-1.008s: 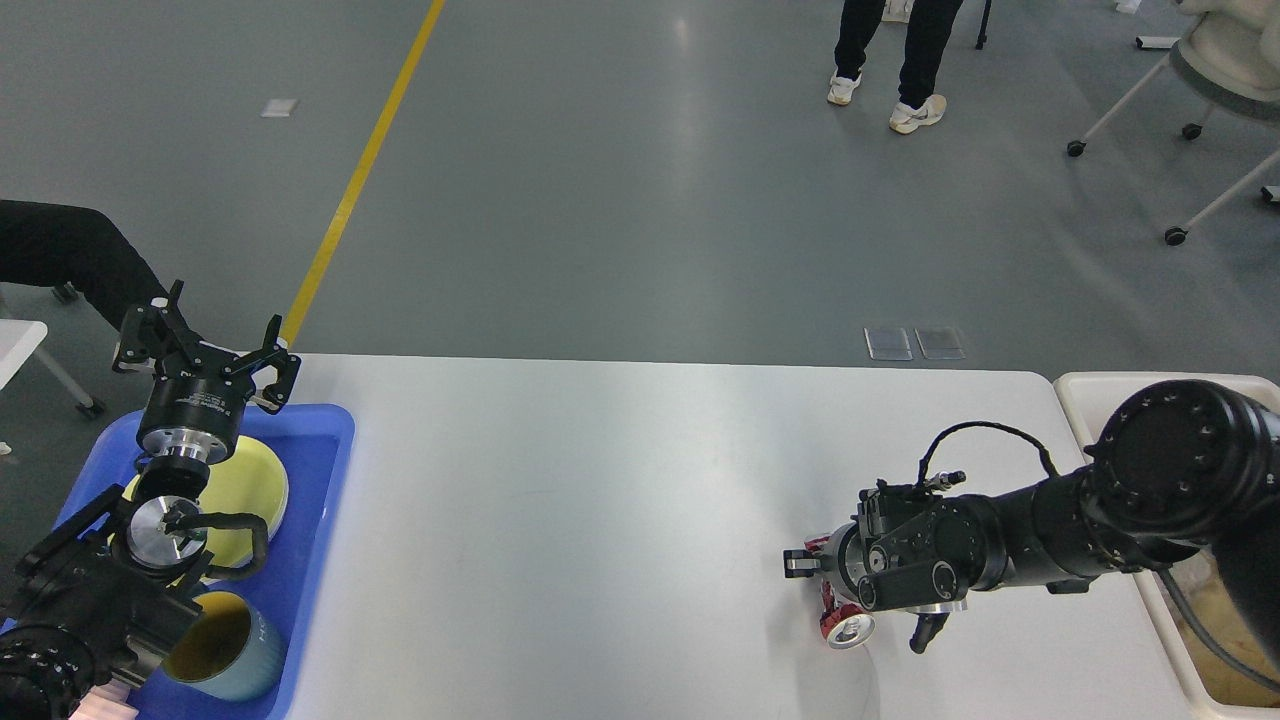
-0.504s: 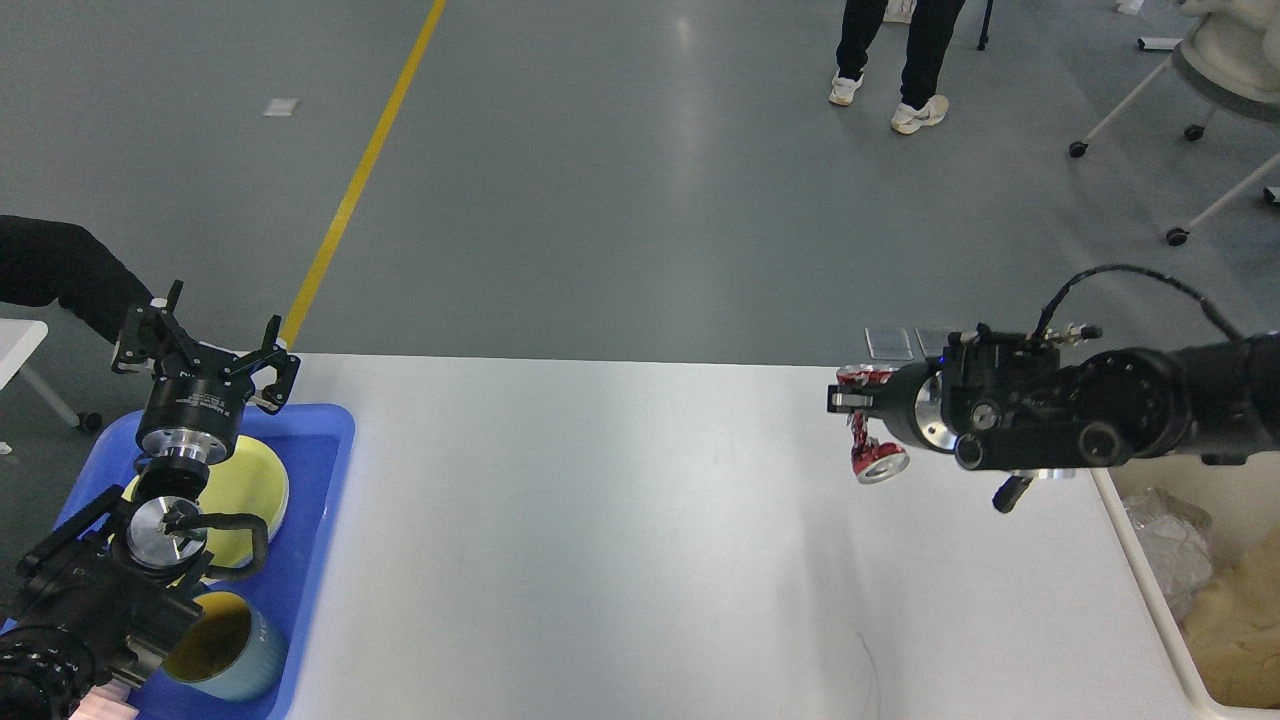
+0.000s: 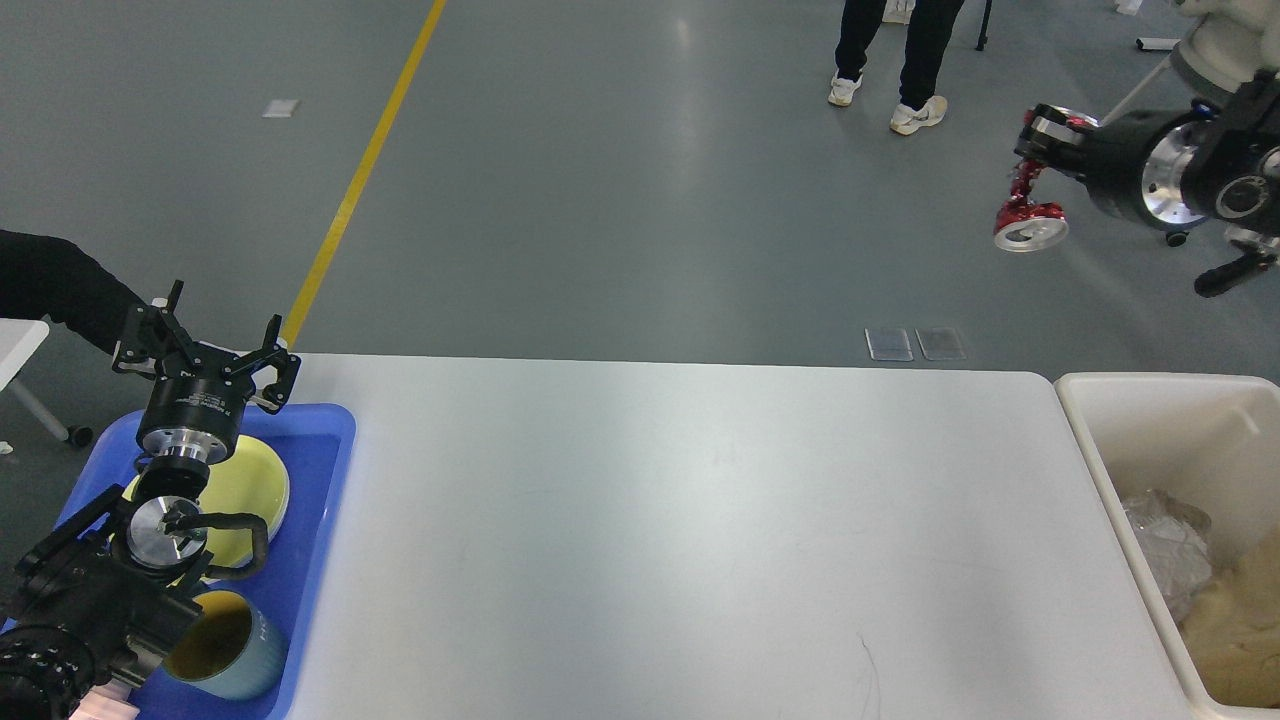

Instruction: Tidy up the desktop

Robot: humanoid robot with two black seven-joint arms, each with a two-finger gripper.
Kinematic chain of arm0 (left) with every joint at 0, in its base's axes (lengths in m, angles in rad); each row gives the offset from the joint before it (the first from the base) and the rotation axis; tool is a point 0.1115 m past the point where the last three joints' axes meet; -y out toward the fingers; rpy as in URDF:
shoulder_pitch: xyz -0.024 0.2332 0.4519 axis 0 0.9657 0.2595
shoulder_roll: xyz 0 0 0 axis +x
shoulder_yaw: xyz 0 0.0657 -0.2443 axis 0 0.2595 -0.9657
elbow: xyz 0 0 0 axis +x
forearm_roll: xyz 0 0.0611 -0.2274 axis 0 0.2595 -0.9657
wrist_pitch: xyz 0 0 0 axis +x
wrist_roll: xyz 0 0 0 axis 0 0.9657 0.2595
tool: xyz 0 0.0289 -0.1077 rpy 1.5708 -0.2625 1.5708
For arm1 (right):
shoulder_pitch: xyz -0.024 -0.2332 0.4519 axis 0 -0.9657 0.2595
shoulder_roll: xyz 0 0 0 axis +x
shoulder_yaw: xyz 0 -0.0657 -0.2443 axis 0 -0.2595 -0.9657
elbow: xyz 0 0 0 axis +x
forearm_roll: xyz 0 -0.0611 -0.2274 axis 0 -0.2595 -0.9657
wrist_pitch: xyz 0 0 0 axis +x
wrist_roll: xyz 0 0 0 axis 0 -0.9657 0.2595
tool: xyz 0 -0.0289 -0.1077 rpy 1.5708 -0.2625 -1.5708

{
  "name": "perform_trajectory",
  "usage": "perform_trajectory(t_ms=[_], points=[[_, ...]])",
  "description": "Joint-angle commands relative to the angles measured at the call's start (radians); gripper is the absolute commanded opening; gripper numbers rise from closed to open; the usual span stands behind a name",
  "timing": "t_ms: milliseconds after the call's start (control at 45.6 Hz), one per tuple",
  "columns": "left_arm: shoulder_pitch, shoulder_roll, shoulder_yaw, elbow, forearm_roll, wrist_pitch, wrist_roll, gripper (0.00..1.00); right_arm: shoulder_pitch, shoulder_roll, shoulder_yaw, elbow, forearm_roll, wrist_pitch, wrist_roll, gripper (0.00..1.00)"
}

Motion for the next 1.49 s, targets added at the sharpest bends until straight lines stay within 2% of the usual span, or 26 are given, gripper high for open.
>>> perform_trajectory(t_ms=[0,175,219,285,307,329,351,592,833,1052,1139,1227,1380,1468], points=[[0.0,0.0,0.0,0.0,0.0,0.0,0.0,0.97,-0.185,-0.059,0.005,-0.166,0.056,-0.054,0.0,0.0],[0.0,0.0,0.0,0.0,0.0,0.0,0.0,0.97,-0.489,-0.061,0.011,-0.404,0.184,-0.168,0.0,0.02],[0.0,0.0,0.0,0.0,0.0,0.0,0.0,0.97,-0.543,-0.049,0.017,-0.462,0.24,-0.173,0.0,0.26],[0.0,0.0,0.0,0.0,0.0,0.0,0.0,0.97,-0.61,-0.021,0.019,-0.551,0.311,-0.171,0.0,0.75],[0.0,0.0,0.0,0.0,0.0,0.0,0.0,0.97,-0.629,-0.012,0.019,-0.576,0.323,-0.173,0.0,0.88],[0.0,0.0,0.0,0.0,0.0,0.0,0.0,0.97,-0.647,-0.004,0.019,-0.599,0.337,-0.173,0.0,0.96],[0.0,0.0,0.0,0.0,0.0,0.0,0.0,0.97,-0.662,0.003,0.019,-0.611,0.349,-0.173,0.0,0.99],[0.0,0.0,0.0,0.0,0.0,0.0,0.0,0.97,-0.753,0.056,0.02,-0.636,0.359,-0.173,0.0,0.99],[0.0,0.0,0.0,0.0,0.0,0.0,0.0,0.97,-0.753,0.094,0.029,-0.636,0.359,-0.171,0.0,1.0],[0.0,0.0,0.0,0.0,0.0,0.0,0.0,0.97,-0.692,0.108,0.139,-0.636,0.362,-0.171,0.0,1.0],[0.0,0.0,0.0,0.0,0.0,0.0,0.0,0.97,-0.666,0.135,0.32,-0.633,0.371,-0.174,0.003,1.0],[0.0,0.0,0.0,0.0,0.0,0.0,0.0,0.97,-0.672,0.158,0.677,-0.624,0.374,-0.168,0.003,1.0],[0.0,0.0,0.0,0.0,0.0,0.0,0.0,0.97,-0.735,0.227,1.075,-0.581,0.371,-0.15,0.01,1.0],[0.0,0.0,0.0,0.0,0.0,0.0,0.0,0.97,-0.794,0.261,1.244,-0.512,0.37,-0.145,0.071,1.0]])
